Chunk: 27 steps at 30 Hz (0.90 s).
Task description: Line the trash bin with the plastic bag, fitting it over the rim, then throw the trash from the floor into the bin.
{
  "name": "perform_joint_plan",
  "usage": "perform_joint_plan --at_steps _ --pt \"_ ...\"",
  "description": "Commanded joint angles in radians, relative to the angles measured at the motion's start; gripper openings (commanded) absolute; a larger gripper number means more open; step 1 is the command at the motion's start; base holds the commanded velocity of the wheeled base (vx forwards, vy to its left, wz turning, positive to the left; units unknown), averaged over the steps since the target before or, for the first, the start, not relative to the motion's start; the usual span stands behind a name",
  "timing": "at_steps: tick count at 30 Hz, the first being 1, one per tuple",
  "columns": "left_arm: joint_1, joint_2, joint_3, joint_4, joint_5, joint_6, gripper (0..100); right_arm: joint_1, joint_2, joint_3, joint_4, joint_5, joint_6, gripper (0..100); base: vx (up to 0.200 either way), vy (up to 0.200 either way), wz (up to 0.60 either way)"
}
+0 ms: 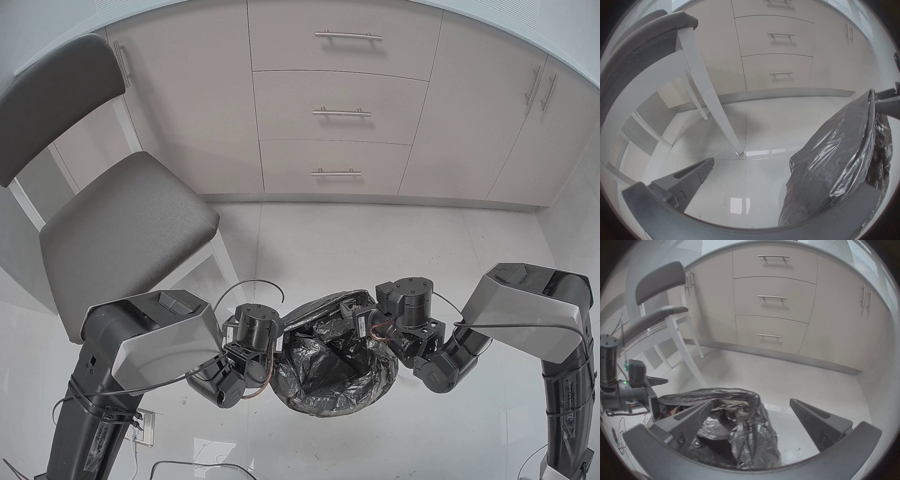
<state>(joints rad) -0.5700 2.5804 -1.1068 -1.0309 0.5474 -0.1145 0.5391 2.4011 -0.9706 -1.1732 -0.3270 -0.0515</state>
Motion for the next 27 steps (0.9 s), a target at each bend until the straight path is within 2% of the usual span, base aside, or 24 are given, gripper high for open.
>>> perform_joint_plan --at_steps 1,19,27 --pt "0.019 0.015 -0.042 0.026 -0.018 -0.001 100 0.021 -0.022 0.001 0.006 0.002 -0.005 100 0.0 0.0 0.0" --pt "0.033 0.095 -0.131 0.052 -0.106 0.032 100 -0.087 0.15 -0.184 0.086 0.002 -0.004 100 0.0 0.0 0.0" --pt "0.07 0.096 -0.163 0.106 -0.192 0.03 100 -0.116 0.182 -0.235 0.132 0.002 -0.004 100 0.0 0.0 0.0"
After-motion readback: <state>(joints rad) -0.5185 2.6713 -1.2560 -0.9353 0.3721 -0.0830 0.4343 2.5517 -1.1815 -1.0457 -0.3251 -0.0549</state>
